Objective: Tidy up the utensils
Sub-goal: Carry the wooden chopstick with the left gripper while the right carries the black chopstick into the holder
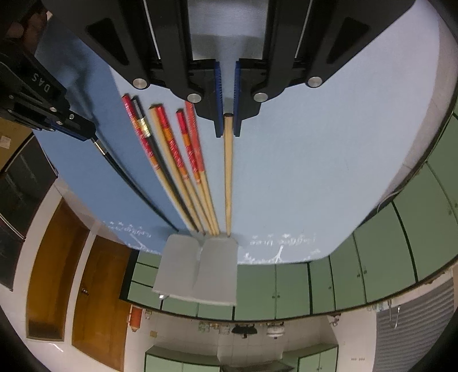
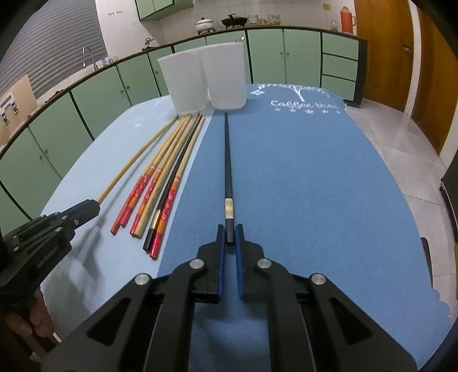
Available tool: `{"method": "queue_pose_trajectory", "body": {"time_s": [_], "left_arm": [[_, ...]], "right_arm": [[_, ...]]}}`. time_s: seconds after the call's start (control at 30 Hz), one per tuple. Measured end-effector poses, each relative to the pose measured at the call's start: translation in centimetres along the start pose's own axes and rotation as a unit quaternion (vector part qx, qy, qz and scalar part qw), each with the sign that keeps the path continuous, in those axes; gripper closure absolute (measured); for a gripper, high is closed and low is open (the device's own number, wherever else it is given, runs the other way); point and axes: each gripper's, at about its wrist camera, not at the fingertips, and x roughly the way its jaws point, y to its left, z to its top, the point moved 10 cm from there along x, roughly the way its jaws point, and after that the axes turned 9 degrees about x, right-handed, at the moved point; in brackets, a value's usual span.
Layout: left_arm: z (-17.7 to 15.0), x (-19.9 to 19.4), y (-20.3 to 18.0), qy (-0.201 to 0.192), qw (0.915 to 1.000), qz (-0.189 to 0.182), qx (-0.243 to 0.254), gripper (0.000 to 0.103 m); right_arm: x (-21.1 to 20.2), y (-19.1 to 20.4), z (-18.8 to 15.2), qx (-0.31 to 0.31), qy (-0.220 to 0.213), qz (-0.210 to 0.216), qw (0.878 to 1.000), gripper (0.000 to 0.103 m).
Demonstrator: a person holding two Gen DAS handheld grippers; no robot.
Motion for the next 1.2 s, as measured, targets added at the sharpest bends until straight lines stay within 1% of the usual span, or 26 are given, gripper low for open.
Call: {"method": "queue_pose_trajectory", "body": {"time_s": [0.23, 0.4, 0.6, 0.77, 0.87, 0.93, 1.07, 1.2], "left_arm": [[2.4, -2.1, 0.2, -0.035, 0.9994, 0.005, 0.003, 0.097], [5.2, -4.5, 0.5, -0.073, 0.9972, 0.011, 0.008, 0.097], [9.0, -7.2, 0.9, -0.119, 0.9926, 0.012, 0.016, 0.097], [11.8, -8.3, 1.2, -0.144, 0.9892, 0.010, 0.023, 0.097], [13.6, -8.6, 1.4, -0.153, 0.9879, 0.006, 0.028, 0.097], [14.7, -8.6, 1.5, -0.156, 0.9873, 0.001, 0.030, 0.097], [16.3, -8.2, 1.8, -0.157, 0.9870, -0.003, 0.033, 0.097], [17.5, -7.8, 2.3, -0.154, 0.9877, -0.012, 0.025, 0.097]], "right_arm": [[-2.6, 0.4, 2.7, -0.009, -0.042, 0.007, 0.999, 0.097], [-4.7, 0.7, 5.2, -0.018, -0.073, 0.014, 0.997, 0.097], [-7.6, 1.1, 9.4, -0.016, -0.109, 0.039, 0.993, 0.097], [-9.4, 1.6, 13.2, -0.015, -0.129, 0.060, 0.990, 0.097], [-10.0, 1.8, 15.6, -0.008, -0.131, 0.078, 0.988, 0.097], [-9.8, 2.0, 17.1, -0.005, -0.122, 0.084, 0.989, 0.097], [-9.3, 2.5, 19.3, -0.018, -0.110, 0.083, 0.990, 0.097], [-9.2, 3.2, 21.0, -0.027, -0.105, 0.091, 0.990, 0.097]]}}
